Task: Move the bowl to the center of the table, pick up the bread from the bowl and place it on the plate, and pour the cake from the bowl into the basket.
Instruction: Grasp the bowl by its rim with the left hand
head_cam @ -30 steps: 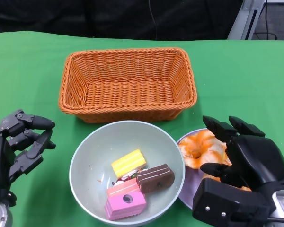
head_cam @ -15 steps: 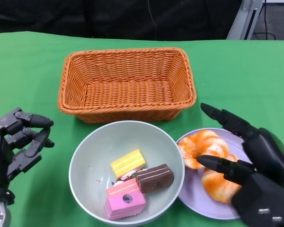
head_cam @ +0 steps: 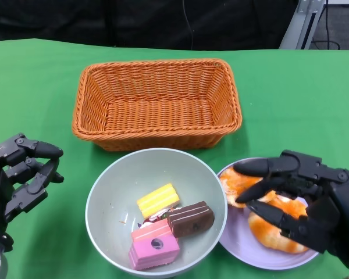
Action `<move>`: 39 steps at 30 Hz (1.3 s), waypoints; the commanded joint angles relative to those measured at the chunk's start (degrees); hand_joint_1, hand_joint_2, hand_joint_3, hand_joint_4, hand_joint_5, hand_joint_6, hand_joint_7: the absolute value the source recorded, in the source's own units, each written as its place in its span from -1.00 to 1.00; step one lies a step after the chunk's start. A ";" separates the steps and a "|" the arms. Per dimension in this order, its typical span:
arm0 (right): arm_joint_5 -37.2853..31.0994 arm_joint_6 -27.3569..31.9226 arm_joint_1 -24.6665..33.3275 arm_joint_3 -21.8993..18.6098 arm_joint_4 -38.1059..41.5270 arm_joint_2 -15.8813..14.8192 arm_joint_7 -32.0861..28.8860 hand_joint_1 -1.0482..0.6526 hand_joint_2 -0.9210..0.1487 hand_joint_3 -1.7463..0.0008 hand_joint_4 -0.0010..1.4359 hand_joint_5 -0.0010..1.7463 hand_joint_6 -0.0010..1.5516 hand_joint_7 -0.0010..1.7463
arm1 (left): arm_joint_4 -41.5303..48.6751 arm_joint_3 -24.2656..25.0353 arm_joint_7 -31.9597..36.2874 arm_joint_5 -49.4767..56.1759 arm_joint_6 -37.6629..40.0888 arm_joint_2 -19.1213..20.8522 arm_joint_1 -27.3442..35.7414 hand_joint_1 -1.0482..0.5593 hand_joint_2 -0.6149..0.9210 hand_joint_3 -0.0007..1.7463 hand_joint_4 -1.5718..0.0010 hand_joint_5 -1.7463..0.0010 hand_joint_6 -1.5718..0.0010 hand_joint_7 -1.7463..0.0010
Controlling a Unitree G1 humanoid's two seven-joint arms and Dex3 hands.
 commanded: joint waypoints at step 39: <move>2.46 1.63 0.49 -1.46 0.50 2.78 0.21 -0.17 -0.10 -0.32 -0.04 1.00 -0.31 0.87 | -34.78 -5.75 -22.04 5.26 -7.31 23.99 13.55 -0.31 1.00 -0.92 0.22 0.94 0.24 1.00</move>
